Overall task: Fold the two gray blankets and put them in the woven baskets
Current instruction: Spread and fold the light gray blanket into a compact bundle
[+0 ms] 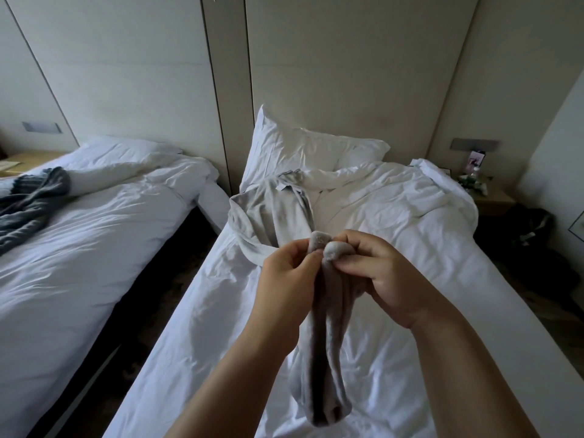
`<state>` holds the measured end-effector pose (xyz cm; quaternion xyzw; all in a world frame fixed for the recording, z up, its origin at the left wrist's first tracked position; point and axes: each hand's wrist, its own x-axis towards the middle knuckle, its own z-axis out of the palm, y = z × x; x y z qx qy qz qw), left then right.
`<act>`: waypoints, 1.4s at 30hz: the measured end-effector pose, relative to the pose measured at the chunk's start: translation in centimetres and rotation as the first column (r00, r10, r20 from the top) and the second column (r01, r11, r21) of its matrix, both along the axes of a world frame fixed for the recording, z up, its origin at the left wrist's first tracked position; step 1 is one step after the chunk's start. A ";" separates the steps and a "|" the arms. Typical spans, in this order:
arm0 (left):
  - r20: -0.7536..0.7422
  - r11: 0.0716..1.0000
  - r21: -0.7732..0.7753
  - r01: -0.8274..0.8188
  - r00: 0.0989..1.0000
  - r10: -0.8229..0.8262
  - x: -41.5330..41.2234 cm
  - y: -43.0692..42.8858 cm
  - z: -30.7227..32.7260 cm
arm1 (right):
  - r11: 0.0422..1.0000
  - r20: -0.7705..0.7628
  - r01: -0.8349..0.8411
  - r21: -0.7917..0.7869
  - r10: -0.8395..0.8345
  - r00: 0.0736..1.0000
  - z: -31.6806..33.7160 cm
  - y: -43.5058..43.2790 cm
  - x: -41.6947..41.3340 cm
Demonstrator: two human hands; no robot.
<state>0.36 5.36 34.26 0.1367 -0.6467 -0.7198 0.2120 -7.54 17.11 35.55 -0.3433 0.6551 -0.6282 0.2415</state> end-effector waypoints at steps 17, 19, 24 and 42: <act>0.042 1.000 0.008 0.022 0.999 -0.022 -0.1 0.8 -0.1 | 0.979 -0.074 0.200 0.037 -0.197 0.978 -0.4 0.0 -0.2; 0.042 1.000 0.017 0.024 0.999 -0.024 -0.1 0.9 -0.2 | 0.979 -0.058 0.203 0.036 -0.200 0.978 -0.5 0.1 -0.1; 0.032 0.998 0.007 0.061 0.998 -0.061 0.0 1.0 -0.6 | 0.969 0.007 0.245 0.025 -0.245 0.969 -1.3 0.1 -0.2; 0.003 0.709 0.702 -0.072 0.995 0.097 -0.1 -3.6 -2.6 | 0.804 -0.043 0.286 0.522 -0.310 0.950 -17.9 -5.1 -0.5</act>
